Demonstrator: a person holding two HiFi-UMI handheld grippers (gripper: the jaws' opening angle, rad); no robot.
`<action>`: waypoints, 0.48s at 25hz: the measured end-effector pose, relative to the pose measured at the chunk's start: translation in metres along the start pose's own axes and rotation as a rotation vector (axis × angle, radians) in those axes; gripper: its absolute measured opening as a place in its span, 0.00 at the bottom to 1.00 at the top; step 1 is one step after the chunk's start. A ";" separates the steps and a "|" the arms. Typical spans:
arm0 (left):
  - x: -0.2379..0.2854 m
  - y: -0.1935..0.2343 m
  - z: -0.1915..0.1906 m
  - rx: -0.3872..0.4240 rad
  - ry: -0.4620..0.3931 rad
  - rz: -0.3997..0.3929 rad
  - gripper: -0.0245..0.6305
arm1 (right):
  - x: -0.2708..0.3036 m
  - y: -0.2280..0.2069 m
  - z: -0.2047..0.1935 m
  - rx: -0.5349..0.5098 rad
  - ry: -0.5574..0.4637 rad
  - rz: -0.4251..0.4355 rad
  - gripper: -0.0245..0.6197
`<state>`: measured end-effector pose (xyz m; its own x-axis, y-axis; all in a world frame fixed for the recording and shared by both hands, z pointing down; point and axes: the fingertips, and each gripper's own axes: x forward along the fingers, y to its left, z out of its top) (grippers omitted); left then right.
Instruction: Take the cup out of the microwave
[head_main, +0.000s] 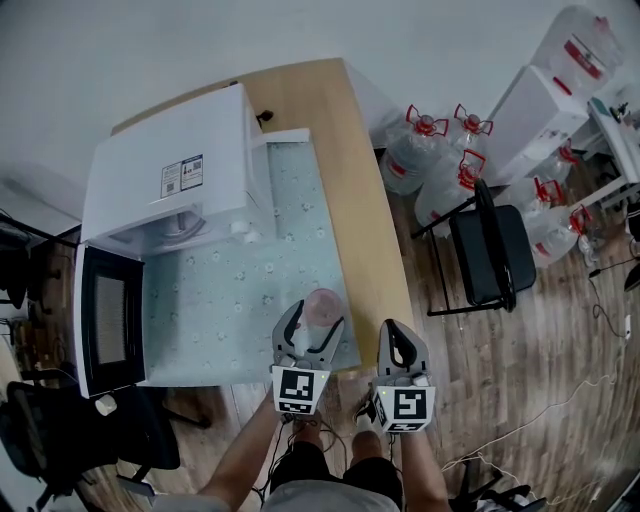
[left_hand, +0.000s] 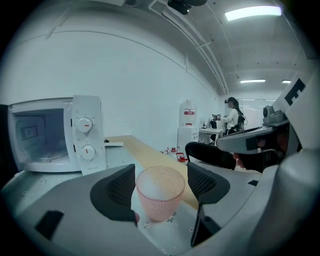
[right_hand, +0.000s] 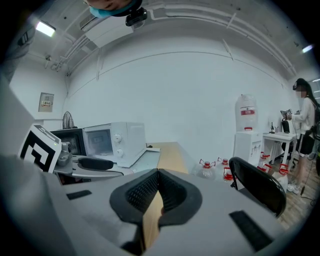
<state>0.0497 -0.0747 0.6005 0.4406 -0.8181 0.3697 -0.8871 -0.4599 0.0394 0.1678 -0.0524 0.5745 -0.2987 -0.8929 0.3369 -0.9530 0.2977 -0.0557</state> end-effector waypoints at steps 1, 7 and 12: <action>-0.002 0.001 0.004 0.001 -0.005 0.005 0.56 | -0.001 0.001 0.005 -0.003 -0.008 0.003 0.07; -0.021 0.003 0.040 0.000 -0.048 0.033 0.56 | -0.008 0.006 0.040 -0.031 -0.066 0.028 0.07; -0.044 0.011 0.068 -0.005 -0.065 0.085 0.52 | -0.016 0.012 0.072 -0.052 -0.109 0.056 0.07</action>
<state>0.0303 -0.0675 0.5212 0.3715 -0.8747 0.3112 -0.9222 -0.3864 0.0148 0.1579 -0.0590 0.5005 -0.3574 -0.9051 0.2304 -0.9318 0.3624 -0.0217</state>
